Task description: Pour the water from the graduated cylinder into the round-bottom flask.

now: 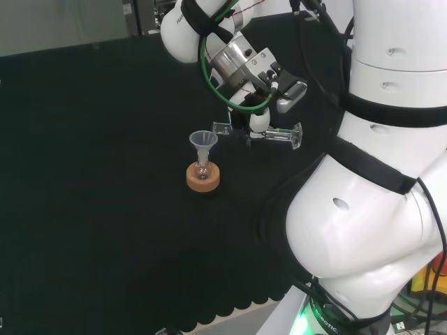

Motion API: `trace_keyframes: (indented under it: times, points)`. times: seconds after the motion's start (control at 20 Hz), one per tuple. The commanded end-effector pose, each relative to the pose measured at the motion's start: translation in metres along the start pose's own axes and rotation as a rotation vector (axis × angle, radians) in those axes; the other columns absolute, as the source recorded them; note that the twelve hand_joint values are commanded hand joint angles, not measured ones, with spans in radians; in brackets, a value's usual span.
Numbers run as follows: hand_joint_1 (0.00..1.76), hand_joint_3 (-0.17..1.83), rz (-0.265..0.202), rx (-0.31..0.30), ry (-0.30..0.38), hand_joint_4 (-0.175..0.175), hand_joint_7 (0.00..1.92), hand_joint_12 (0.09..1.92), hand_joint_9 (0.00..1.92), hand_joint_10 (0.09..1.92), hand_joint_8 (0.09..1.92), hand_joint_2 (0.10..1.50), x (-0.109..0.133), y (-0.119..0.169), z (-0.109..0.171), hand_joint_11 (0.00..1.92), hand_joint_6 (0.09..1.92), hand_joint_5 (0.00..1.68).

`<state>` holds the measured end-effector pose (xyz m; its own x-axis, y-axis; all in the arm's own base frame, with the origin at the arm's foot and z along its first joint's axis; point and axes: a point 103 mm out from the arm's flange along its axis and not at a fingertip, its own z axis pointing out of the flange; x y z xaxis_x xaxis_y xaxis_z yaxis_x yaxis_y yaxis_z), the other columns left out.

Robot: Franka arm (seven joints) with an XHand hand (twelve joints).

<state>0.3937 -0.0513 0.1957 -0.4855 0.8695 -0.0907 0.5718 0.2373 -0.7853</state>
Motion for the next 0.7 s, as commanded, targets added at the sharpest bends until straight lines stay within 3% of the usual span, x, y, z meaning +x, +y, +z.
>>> trace_keyframes:
  times: [0.05, 0.7]
  points:
    - [1.1, 0.0, 0.009, 0.006, -0.019, -0.093, 1.23, 0.72, 1.45, 0.09, 0.36, 1.16, -0.001, -0.004, -0.004, 1.29, 1.13, 0.91]
    - [1.1, 0.0, 0.029, 0.058, -0.054, -0.092, 1.24, 0.72, 1.45, 0.09, 0.36, 1.16, 0.009, -0.002, -0.012, 1.29, 1.13, 0.91]
